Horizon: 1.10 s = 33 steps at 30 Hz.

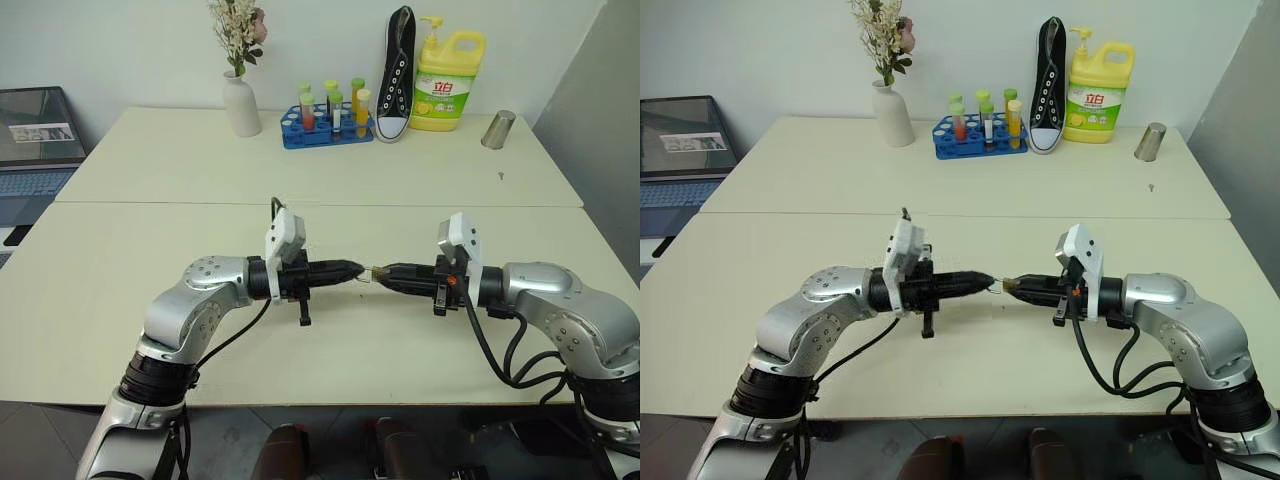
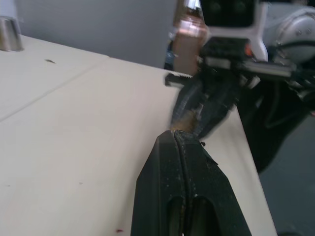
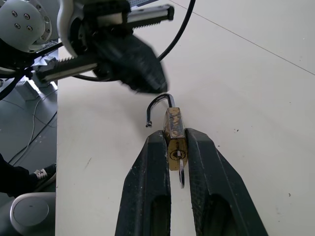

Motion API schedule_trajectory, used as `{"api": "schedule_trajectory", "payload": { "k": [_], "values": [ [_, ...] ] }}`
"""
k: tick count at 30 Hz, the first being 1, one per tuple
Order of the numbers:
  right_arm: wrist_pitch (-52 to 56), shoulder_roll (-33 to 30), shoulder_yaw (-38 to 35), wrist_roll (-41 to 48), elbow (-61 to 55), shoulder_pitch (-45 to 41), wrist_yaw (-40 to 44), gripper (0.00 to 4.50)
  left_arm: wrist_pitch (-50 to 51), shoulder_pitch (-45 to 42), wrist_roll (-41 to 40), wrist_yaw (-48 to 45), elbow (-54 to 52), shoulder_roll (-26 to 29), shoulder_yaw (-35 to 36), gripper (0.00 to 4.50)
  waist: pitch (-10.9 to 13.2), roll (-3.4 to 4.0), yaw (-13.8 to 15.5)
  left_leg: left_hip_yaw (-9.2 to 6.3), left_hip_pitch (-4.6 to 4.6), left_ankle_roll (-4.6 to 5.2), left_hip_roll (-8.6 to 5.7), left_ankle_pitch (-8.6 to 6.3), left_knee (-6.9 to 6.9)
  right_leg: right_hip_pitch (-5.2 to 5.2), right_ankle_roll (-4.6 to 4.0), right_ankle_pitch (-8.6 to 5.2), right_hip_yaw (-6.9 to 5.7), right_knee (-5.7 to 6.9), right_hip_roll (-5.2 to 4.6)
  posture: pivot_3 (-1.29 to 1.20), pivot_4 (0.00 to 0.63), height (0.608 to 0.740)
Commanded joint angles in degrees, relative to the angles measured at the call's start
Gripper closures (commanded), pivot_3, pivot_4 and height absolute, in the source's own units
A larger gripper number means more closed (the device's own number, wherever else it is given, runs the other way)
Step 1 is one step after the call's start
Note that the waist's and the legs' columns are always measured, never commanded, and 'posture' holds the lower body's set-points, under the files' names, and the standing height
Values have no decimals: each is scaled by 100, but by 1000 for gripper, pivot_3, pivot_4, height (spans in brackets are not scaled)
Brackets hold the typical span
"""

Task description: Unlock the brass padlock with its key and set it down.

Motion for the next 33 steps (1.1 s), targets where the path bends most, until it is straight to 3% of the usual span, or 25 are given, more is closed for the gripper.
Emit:
{"api": "schedule_trajectory", "payload": {
  "k": [1,10,20,33],
  "values": [
    [-71,14,-60,83,-141,-33,60,4363,-266,-50,332,136,43,6,-34,4500,0,0,-3,1,0,0,0,0,0,0,0,0,1,0,0,0,150,740],
    [-67,63,-50,96,-138,-76,76,4363,-861,59,1167,-147,279,81,-575,4500,0,0,0,2,1,0,-1,0,-1,0,-1,0,2,-1,0,0,150,740],
    [-64,44,-50,88,-168,-45,90,4363,-140,170,553,-577,-168,150,-501,4500,0,0,-2,2,0,0,0,0,-1,0,0,0,1,-1,0,0,150,740],
    [-72,44,-2,75,-165,-50,137,4363,170,1,253,-238,-180,-86,-230,4500,0,0,-1,1,0,0,0,0,-1,0,0,0,1,0,0,0,150,740]
  ]
}}
